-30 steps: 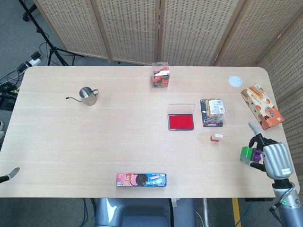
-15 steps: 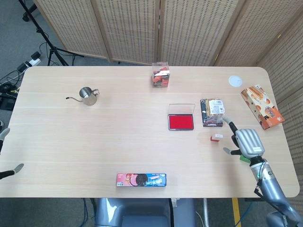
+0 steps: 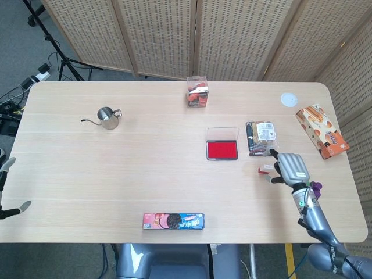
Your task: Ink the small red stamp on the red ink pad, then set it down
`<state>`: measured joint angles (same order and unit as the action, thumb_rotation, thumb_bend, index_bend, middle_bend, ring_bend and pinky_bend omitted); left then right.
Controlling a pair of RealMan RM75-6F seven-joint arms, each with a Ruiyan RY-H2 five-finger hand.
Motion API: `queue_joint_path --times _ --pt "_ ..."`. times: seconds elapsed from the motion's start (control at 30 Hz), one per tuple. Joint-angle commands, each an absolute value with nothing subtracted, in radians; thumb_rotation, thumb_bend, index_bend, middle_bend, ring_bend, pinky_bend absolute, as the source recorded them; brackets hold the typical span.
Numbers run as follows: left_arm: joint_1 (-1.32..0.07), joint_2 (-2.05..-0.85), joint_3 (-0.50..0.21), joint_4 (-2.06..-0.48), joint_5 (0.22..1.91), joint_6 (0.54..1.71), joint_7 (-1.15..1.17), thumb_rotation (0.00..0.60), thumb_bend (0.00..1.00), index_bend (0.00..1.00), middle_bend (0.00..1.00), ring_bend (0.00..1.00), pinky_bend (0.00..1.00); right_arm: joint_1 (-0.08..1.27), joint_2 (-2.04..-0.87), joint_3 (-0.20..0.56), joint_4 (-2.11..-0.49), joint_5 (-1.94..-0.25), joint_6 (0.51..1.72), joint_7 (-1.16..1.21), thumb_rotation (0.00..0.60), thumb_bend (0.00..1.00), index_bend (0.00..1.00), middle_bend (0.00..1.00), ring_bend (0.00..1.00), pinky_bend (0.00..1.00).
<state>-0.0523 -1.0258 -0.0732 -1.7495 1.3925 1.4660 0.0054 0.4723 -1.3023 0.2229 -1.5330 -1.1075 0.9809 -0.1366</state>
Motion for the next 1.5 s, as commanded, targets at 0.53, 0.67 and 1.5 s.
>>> queue_joint_path --times 0.53,0.67,1.5 --pt "-0.053 -1.021 -0.066 -1.752 1.397 1.463 0.001 0.6 0.0 0.0 0.0 0.0 0.0 0.51 -1.365 0.217 -1.514 -0.924 1.009 -0.294 0.6 0.36 0.38 0.95 1.0 1.0" --pt "-0.054 -1.021 -0.066 -1.752 1.396 1.461 0.004 0.6 0.0 0.0 0.0 0.0 0.0 0.513 -1.372 0.213 -1.501 -0.914 1.011 -0.302 0.6 0.36 0.39 0.95 1.0 1.0" --pt "-0.054 -1.02 -0.061 -1.751 1.4 1.463 -0.002 0.6 0.0 0.0 0.0 0.0 0.0 0.539 -1.448 0.203 -1.412 -0.83 1.033 -0.381 0.6 0.36 0.43 0.95 1.0 1.0"
